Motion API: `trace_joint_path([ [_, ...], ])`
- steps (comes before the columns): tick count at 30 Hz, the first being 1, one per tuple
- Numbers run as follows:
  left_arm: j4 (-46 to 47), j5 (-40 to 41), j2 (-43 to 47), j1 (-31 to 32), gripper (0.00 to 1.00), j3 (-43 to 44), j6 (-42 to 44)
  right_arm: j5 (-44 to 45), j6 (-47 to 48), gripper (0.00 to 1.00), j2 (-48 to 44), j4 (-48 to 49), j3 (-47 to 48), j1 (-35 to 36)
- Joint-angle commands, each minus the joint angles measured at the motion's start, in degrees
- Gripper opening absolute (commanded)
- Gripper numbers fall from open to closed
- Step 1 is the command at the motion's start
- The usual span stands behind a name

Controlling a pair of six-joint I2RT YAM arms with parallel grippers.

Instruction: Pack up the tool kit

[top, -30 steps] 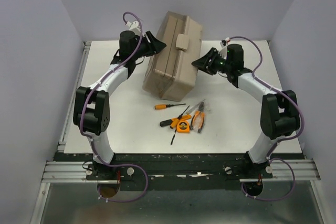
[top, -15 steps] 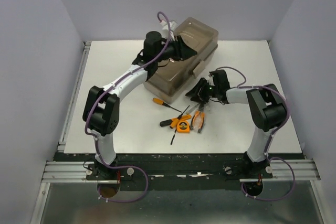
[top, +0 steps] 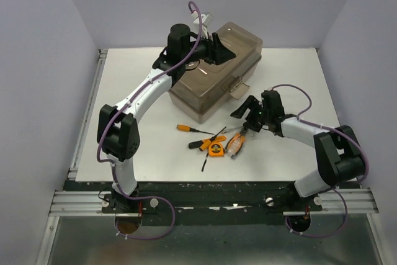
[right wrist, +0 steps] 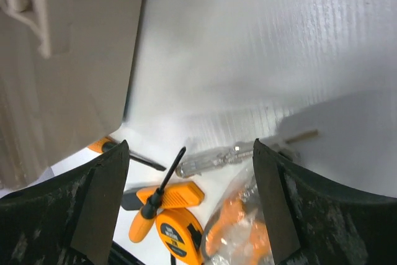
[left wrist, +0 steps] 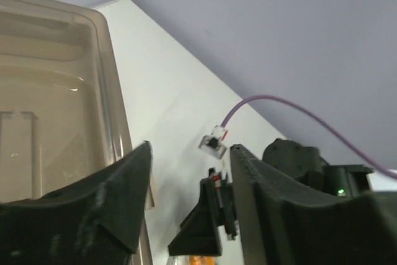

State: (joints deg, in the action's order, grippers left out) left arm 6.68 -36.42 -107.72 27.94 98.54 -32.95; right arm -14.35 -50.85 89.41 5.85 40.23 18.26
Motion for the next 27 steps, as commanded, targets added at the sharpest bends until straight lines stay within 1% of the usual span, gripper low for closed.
trace_joint_path([
  [1,-11.0,1.7,3.6,0.4,0.72,3.2,8.8,6.3,3.0,0.91,-8.1,-5.7,-1.8,-0.2],
  [4,-19.9,2.9,3.4,0.3,0.81,6.8,14.4,7.8,5.8,0.95,-14.4,-10.8,-0.8,-0.2],
  [5,-24.2,3.5,2.5,0.3,0.83,9.7,16.7,8.3,6.6,0.96,-16.6,-12.2,-0.2,-0.2],
  [7,-32.6,6.7,0.2,0.3,0.85,15.1,20.5,9.2,8.2,1.00,-20.2,-14.7,1.1,-0.3],
  [9,-39.9,10.5,-2.4,0.3,0.88,19.9,24.4,9.9,10.3,1.00,-23.8,-17.0,2.2,-0.2],
  [12,-47.2,16.7,-4.8,0.2,0.90,24.1,30.1,11.4,12.8,1.00,-28.2,-18.8,4.0,-0.2],
  [13,-48.8,19.1,-5.1,0.2,0.93,24.6,31.6,11.5,13.3,1.00,-29.5,-19.3,4.8,-0.2],
  [15,-50.4,21.8,-5.6,-0.3,0.99,25.0,34.6,11.2,14.0,1.00,-30.9,-19.6,6.3,-0.2],
  [17,-51.1,22.7,-6.0,-1.2,0.99,25.0,35.4,10.5,14.6,1.00,-31.8,-19.8,7.6,-0.2],
  [22,-51.8,21.9,-8.0,-3.8,0.99,24.8,35.5,8.5,15.0,1.00,-32.5,-20.1,8.4,-0.2],
  [27,-51.5,17.4,-10.1,-6.4,0.99,24.7,35.0,8.4,13.4,1.00,-34.2,-19.7,5.1,-0.2],
])
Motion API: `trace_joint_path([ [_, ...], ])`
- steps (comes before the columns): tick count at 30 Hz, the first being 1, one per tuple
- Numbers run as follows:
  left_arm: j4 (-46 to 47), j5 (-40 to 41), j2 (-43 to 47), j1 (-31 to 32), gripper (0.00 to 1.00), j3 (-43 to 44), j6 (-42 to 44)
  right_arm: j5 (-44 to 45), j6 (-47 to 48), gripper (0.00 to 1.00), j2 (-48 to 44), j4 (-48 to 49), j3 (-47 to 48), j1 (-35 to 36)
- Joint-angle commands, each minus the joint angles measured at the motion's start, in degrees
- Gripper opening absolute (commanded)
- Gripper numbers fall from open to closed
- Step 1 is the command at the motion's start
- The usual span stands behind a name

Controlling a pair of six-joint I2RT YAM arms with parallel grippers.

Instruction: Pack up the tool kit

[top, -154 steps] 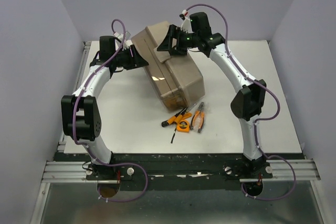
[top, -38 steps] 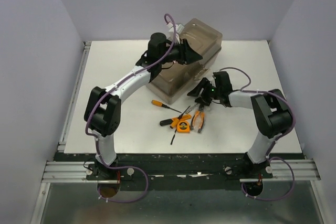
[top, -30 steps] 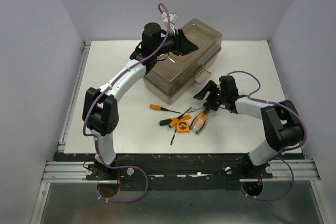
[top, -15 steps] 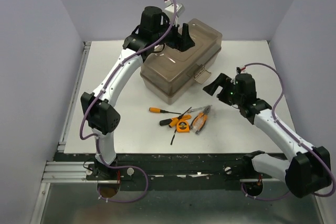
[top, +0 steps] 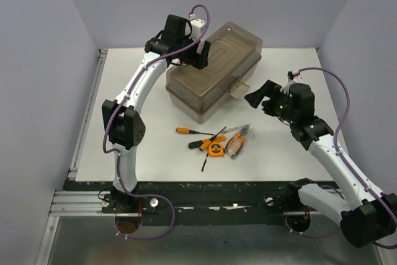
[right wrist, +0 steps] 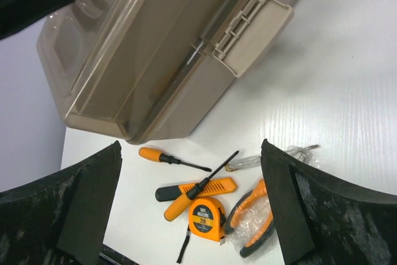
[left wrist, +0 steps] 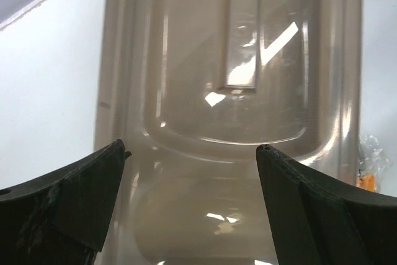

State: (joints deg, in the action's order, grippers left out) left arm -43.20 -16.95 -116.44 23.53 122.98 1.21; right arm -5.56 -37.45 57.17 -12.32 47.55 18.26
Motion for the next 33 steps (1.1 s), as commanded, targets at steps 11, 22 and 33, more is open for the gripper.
trace_joint_path([
  [11,3.7,-6.5,-2.8,-6.1,0.99,-0.8,-1.8,-0.1,-1.0,1.00,-0.9,0.0,-4.9,-0.2],
  [22,2.3,-12.6,-12.8,-7.1,0.93,8.6,-3.3,-0.9,-2.1,1.00,0.5,1.0,-6.8,-0.2],
  [33,1.1,-13.9,-15.4,-11.1,0.38,5.4,-6.4,0.3,-2.4,1.00,1.3,1.3,-7.3,-0.2],
])
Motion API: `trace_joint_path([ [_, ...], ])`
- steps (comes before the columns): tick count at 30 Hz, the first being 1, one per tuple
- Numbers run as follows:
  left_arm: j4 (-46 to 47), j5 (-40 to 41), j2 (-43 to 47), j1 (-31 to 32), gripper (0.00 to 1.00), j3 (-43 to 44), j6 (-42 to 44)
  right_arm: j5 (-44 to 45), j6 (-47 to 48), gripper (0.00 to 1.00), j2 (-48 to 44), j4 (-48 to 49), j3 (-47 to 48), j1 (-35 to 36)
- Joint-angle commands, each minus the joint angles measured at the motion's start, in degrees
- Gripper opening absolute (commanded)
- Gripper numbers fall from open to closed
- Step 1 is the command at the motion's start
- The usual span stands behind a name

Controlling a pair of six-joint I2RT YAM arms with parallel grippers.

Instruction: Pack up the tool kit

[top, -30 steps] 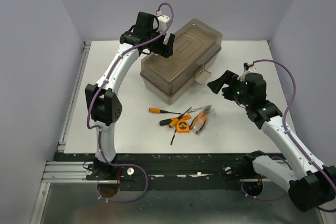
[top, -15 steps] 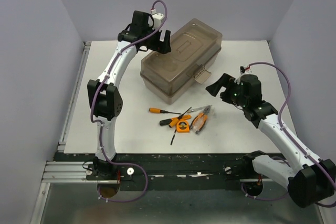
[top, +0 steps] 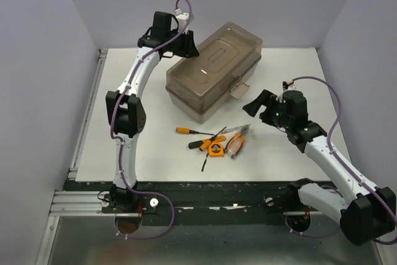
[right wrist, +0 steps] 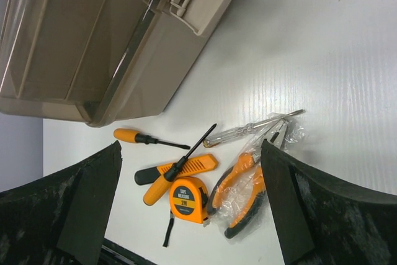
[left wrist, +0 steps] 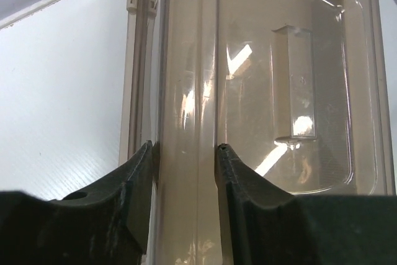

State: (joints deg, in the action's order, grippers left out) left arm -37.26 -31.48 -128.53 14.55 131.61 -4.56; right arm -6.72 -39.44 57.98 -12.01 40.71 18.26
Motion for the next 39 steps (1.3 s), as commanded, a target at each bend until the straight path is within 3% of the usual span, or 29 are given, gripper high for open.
trace_joint_path([
  [1,-4.6,0.5,-3.2,-2.6,0.37,-4.2,-0.5,1.9,-0.9,1.00,1.0,1.3,-0.5,-0.2],
  [9,-3.6,-3.0,-3.7,-4.3,0.35,-5.7,-1.3,1.7,-3.8,0.99,12.2,11.4,2.5,-0.6],
  [17,-2.5,-5.7,-3.1,-4.3,0.34,-6.6,-1.9,-2.7,-10.1,0.90,21.9,22.6,6.1,-1.3],
  [26,-1.2,-8.2,-3.2,-4.3,0.31,-6.5,-3.2,2.9,-10.5,0.78,27.6,22.4,8.9,-1.9],
  [39,0.1,-8.0,-1.6,-4.2,0.31,-6.5,-4.3,9.7,-5.9,0.73,34.3,15.4,16.2,-2.4],
])
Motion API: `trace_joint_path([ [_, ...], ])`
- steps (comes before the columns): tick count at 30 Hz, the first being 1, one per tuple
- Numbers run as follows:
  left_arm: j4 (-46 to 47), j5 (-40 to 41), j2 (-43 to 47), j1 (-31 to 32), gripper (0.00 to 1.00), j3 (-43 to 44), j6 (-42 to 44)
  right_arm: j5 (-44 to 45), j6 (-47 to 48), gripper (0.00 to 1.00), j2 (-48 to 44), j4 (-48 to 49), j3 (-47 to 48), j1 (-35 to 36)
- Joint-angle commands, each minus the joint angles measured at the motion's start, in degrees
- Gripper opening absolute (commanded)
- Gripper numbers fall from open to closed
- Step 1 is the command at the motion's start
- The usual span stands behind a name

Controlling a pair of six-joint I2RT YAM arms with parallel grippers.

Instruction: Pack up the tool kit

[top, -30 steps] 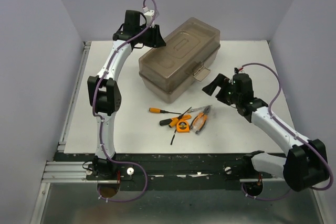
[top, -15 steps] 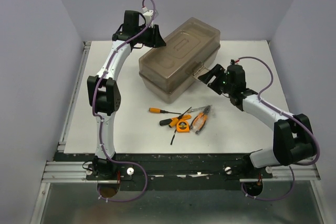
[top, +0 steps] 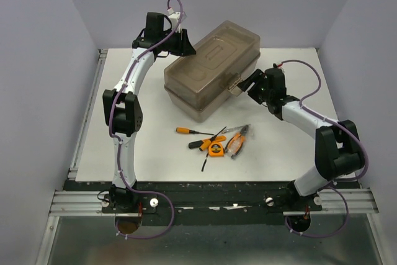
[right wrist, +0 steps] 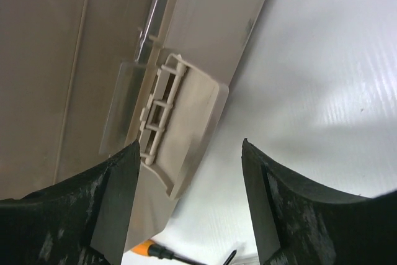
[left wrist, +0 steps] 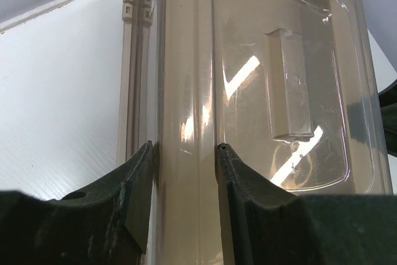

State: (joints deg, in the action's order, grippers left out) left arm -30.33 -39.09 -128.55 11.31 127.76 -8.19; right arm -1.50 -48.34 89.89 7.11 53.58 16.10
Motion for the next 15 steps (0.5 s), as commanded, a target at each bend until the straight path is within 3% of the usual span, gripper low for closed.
trace_joint_path([
  [1,-6.7,-0.4,-1.4,-0.9,0.31,-2.6,-0.8,4.7,3.6,0.73,3.0,-4.4,3.8,-0.3],
  [15,-5.7,1.7,-0.2,-1.0,0.30,-1.6,-2.8,6.9,5.8,0.73,8.5,-10.8,8.2,-0.3],
])
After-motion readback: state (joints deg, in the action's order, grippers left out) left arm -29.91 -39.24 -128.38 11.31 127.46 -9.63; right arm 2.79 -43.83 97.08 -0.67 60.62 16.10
